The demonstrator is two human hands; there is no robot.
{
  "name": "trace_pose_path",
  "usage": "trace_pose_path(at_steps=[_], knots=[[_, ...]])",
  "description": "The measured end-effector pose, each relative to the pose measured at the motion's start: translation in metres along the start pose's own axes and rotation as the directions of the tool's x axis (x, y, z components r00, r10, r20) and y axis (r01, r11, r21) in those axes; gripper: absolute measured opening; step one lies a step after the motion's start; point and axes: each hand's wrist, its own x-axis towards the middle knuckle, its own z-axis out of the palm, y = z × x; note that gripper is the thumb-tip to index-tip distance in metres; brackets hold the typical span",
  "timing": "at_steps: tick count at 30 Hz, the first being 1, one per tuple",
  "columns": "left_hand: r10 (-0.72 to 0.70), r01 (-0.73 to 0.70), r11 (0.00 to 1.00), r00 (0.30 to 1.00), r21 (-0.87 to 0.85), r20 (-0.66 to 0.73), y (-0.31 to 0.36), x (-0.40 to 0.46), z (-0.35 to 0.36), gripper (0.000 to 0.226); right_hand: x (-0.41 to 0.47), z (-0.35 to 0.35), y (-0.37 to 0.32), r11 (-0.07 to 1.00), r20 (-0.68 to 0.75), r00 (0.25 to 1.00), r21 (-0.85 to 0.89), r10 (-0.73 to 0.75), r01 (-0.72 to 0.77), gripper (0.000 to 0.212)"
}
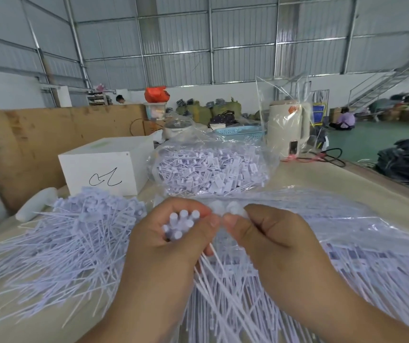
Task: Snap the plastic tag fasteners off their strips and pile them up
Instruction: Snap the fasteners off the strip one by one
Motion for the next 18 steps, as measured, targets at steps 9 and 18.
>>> trace_pose_path(at_steps=[9, 18], knots=[[-0.099, 0.062, 0.993, 0.910, 0.103, 0.402, 0.002, 0.017, -0.026, 0.025, 0.003, -0.020, 0.007, 0.998, 0.462, 0.886, -0.064, 0.034, -0.006, 0.036], [-0.277, 0.184, 0.960, 0.548, 0.209, 0.789, 0.012, 0.021, -0.038, 0.016, 0.005, -0.025, 0.012, 0.950, 0.521, 0.852, -0.288, 0.053, 0.117, 0.045]])
